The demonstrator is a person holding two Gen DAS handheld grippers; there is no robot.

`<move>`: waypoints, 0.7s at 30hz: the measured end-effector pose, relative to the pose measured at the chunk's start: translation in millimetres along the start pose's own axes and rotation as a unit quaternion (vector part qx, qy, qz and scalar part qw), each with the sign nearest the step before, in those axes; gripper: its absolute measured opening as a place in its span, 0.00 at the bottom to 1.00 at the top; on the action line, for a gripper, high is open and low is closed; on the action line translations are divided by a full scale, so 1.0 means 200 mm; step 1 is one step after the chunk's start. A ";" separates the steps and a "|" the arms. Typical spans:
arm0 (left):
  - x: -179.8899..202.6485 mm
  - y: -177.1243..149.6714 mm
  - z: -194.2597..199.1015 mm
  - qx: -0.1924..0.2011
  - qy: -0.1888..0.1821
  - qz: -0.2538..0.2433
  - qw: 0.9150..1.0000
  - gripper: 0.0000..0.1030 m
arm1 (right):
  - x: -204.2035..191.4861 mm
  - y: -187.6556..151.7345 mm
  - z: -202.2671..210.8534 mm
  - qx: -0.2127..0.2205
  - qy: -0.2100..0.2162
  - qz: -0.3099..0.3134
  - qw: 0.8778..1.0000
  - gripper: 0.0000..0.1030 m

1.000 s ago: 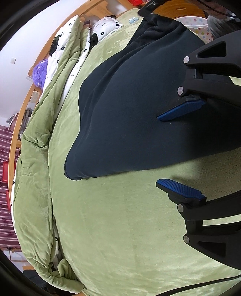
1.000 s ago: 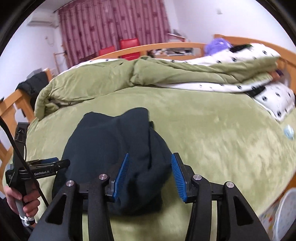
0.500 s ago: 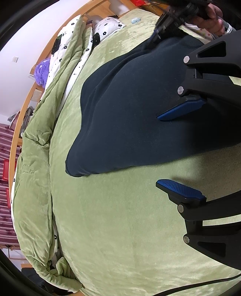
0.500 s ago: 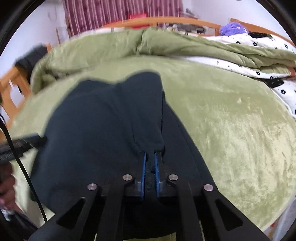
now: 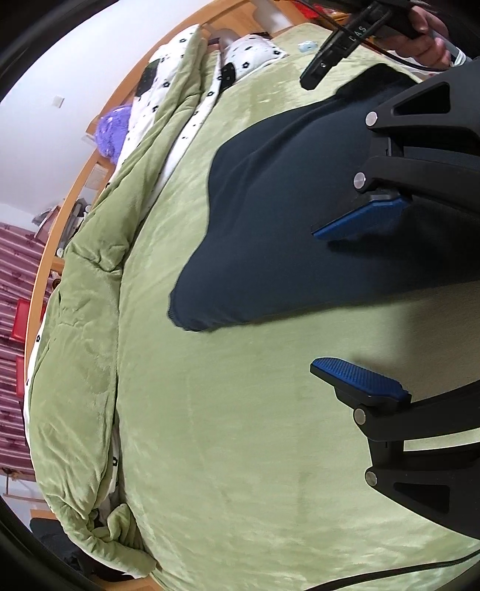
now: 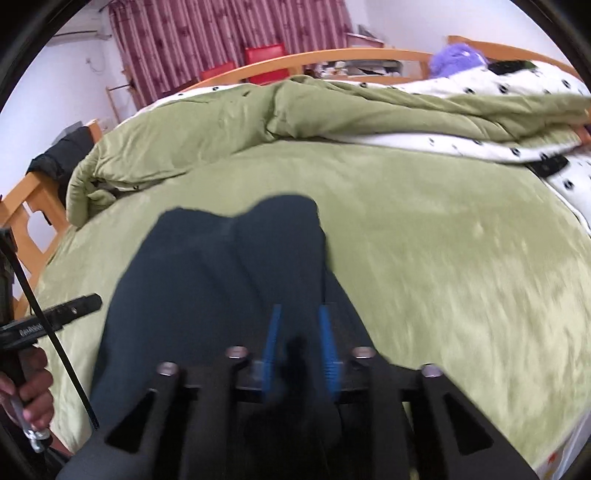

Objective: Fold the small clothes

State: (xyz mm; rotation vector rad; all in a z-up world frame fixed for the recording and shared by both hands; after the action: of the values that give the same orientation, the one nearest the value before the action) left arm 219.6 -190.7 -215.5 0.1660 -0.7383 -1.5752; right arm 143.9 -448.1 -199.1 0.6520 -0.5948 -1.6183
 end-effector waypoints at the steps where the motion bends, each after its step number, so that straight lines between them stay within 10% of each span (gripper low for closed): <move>1: 0.00 0.03 -0.02 0.001 -0.001 0.003 1.000 0.62 | 0.00 0.03 -0.02 0.000 0.002 0.000 1.000 0.33; 11: -0.02 0.23 -0.35 -0.020 -0.016 0.034 0.999 0.61 | 0.03 0.10 -0.42 -0.085 0.030 -0.029 0.996 0.36; 14: -0.04 0.28 -0.43 -0.021 -0.022 0.045 0.999 0.60 | 0.03 0.08 -0.49 -0.089 0.026 -0.020 0.995 0.23; 21: 0.01 0.35 -0.57 -0.017 -0.026 0.027 0.999 0.33 | 0.07 0.09 -0.52 -0.082 0.013 -0.017 0.996 0.12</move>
State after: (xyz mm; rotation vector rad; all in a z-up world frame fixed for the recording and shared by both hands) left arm 335.9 -230.1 -265.7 0.0795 -0.7495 -1.5445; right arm 227.2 -466.9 -261.8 0.5628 -0.4282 -1.6683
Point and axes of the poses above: each gripper's, at about its wrist camera, not at the fingertips, and z roughly against the way its jaws point, x to its right, y to its top, the point moved 10 cm from there along -z, roughly the way its jaws point, and after that the axes turned 9 degrees about z, right-handed, at the moved point
